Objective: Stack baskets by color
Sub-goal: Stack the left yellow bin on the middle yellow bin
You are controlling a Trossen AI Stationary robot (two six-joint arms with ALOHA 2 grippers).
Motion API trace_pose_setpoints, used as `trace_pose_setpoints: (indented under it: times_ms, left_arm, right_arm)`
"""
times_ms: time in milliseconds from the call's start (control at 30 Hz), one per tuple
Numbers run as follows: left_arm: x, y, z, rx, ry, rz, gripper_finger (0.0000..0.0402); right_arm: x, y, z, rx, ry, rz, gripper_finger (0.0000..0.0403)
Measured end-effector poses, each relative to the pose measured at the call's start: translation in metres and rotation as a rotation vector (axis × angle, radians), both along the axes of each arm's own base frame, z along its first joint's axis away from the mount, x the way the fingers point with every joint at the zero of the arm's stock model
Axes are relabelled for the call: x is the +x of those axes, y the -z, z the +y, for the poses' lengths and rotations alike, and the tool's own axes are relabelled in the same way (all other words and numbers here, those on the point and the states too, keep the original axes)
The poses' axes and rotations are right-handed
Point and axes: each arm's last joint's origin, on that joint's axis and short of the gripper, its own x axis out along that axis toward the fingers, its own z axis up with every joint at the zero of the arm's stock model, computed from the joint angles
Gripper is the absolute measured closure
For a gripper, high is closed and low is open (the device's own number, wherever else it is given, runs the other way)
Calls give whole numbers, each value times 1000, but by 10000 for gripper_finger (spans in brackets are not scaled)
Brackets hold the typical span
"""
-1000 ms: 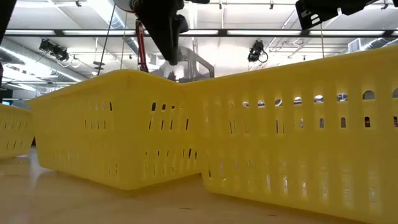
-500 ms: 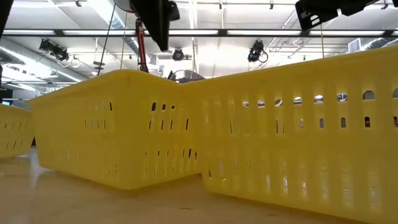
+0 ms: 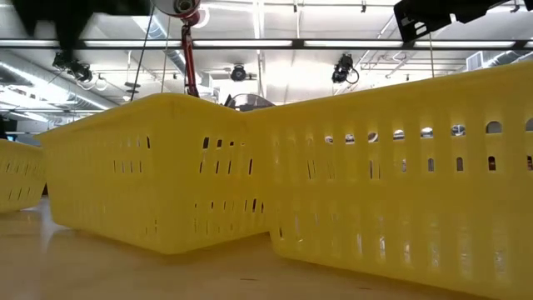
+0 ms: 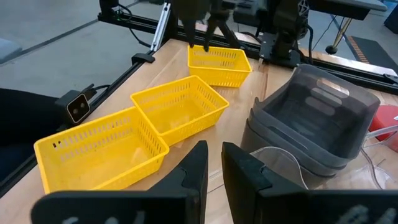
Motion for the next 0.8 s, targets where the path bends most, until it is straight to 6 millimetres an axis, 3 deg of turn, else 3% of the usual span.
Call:
trace_pose_setpoints:
  times_ms: [200, 400, 600, 800]
  left_arm:
    - [-17, 18, -19, -38, -226, 73, 275]
    - [-30, 31, -33, -30, -378, 84, 225]
    - [-34, 46, -29, -7, -552, 100, 167]
    - [-41, 72, -27, -46, -615, 173, 164]
  right_arm:
    - [0, -1, 0, -2, -2, -12, 351]
    - [1, -2, 0, -21, -10, -24, 351]
    - [1, -4, 0, -31, -17, -53, 351]
    - [1, -4, 0, -31, -18, -54, 351]
